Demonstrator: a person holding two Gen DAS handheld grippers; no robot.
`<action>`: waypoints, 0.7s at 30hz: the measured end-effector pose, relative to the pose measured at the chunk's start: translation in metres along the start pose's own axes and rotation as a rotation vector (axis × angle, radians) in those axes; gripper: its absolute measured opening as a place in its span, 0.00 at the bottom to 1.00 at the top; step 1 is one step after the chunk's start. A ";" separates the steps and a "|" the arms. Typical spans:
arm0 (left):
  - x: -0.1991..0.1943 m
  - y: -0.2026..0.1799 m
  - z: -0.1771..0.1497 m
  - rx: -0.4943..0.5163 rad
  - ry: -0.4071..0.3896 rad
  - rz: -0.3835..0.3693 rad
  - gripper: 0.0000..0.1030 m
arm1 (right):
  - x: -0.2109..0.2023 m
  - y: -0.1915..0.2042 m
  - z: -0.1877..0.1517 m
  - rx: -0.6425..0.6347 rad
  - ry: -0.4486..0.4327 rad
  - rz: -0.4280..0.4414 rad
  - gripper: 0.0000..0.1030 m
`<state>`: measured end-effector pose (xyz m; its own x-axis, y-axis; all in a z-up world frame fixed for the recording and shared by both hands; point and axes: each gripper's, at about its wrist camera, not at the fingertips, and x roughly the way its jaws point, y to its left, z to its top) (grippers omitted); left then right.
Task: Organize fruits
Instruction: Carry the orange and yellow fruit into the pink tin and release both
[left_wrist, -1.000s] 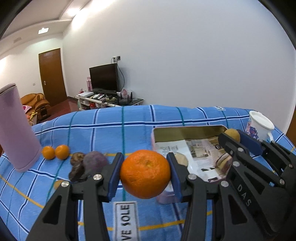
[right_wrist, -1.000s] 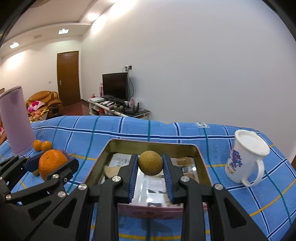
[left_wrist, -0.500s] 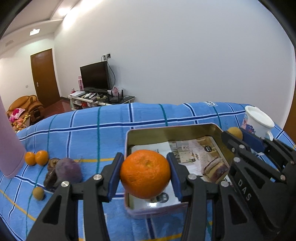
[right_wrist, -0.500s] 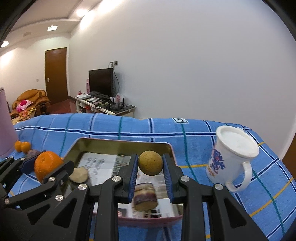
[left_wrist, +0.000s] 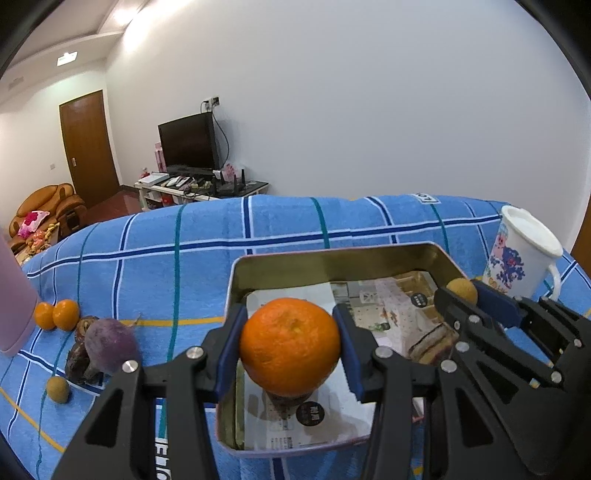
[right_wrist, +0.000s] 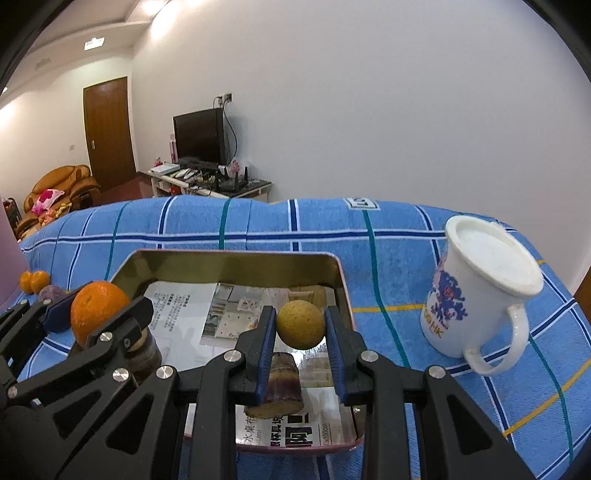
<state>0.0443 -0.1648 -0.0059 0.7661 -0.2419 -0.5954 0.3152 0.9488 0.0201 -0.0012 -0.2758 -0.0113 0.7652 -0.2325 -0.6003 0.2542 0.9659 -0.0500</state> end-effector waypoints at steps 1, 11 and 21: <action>0.000 0.000 0.000 0.002 -0.006 0.004 0.48 | 0.002 0.000 -0.001 -0.001 0.008 0.005 0.28; 0.003 0.000 -0.001 0.010 -0.021 -0.015 0.48 | 0.016 0.001 -0.001 0.002 0.053 0.066 0.28; 0.001 0.004 -0.001 -0.008 -0.025 -0.016 0.48 | 0.020 -0.006 -0.002 0.057 0.062 0.188 0.28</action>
<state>0.0458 -0.1607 -0.0068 0.7751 -0.2621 -0.5750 0.3232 0.9463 0.0044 0.0114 -0.2861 -0.0240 0.7651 -0.0393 -0.6427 0.1445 0.9832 0.1118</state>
